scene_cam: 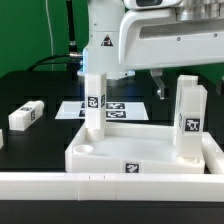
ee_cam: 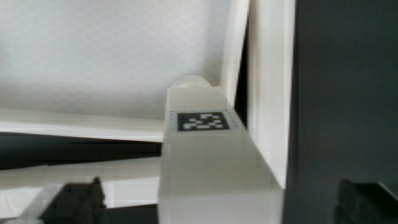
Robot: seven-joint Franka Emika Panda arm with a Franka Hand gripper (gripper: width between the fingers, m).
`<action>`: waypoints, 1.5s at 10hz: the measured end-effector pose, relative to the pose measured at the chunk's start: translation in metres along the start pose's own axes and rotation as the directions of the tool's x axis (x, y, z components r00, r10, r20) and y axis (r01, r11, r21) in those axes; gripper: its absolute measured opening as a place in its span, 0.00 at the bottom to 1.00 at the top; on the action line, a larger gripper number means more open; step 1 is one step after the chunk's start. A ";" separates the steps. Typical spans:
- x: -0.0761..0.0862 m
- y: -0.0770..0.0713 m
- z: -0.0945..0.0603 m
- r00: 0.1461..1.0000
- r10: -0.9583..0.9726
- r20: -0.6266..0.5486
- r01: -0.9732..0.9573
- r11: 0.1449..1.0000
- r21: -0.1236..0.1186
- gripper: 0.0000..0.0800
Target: Assemble desk
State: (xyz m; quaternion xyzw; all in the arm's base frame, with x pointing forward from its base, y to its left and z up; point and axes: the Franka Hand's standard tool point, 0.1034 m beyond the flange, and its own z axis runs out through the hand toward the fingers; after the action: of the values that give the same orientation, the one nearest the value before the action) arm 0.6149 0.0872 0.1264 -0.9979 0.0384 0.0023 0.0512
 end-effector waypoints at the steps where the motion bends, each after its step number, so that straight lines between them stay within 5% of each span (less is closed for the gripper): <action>1: 0.000 0.000 0.000 1.000 0.000 0.000 0.000 1.000 0.000 0.81; 4: -0.001 0.001 0.001 1.000 0.001 0.002 -0.001 1.000 0.000 0.36; 8: -0.001 0.000 0.001 0.998 0.065 0.001 -0.065 0.998 0.003 0.36; 9: -0.001 0.000 0.001 0.974 0.226 -0.001 -0.226 0.974 0.006 0.36; 15: -0.001 -0.003 0.002 0.687 0.727 -0.007 -0.727 0.687 0.021 0.36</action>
Offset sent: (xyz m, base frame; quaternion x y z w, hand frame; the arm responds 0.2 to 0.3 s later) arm 0.0000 0.0000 0.0000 0.0000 0.0000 0.0000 1.0000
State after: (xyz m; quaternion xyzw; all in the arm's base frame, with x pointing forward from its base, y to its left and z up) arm 0.6144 0.0907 0.1245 -0.9008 0.4307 0.0148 0.0541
